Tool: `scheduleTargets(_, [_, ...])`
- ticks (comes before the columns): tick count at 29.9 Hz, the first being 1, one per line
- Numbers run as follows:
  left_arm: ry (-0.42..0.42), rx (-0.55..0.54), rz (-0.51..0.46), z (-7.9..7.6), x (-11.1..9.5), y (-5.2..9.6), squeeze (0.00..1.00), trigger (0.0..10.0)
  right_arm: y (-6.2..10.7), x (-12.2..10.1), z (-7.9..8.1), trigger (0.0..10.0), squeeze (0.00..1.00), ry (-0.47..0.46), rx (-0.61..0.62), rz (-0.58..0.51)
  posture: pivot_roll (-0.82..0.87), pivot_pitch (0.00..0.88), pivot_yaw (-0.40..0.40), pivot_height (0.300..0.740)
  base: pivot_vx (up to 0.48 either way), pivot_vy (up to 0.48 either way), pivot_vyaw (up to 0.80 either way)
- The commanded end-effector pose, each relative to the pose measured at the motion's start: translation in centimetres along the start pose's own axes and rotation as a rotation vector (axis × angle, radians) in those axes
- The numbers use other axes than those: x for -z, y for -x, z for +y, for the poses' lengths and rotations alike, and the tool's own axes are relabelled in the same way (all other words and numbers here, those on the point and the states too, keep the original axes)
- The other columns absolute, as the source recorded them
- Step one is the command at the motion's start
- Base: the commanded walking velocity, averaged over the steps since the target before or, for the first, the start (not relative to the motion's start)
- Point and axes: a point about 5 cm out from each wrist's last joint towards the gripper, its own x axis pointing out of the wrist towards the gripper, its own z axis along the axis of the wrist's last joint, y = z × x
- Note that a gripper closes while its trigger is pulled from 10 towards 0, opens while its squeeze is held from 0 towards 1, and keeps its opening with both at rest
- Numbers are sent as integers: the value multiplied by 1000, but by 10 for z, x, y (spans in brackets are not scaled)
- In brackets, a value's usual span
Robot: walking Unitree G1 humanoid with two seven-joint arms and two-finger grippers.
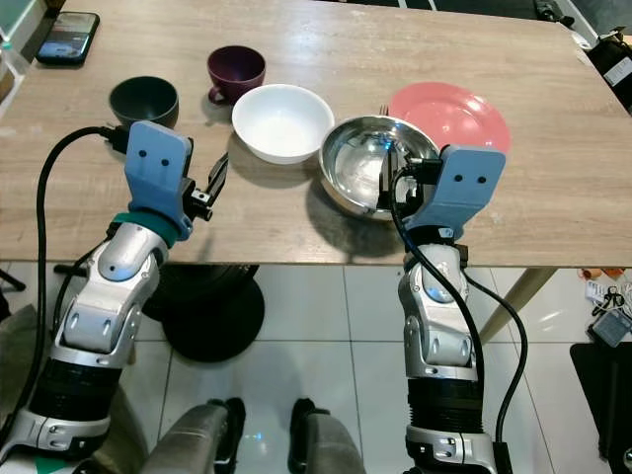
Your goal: Setting the table
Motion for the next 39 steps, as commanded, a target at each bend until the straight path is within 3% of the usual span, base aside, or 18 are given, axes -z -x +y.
scheduleTargets(1, [7, 11, 14, -3, 3, -1, 0, 10000, 2, 3, -5, 10000, 0, 6, 17, 8, 159, 117, 16, 740, 0, 0, 0])
scheduleTargets(39, [12, 21, 8, -5, 2, -1, 0, 10000, 2, 2, -7, 10000, 0, 10, 31, 6, 152, 118, 17, 740, -419, 0, 0])
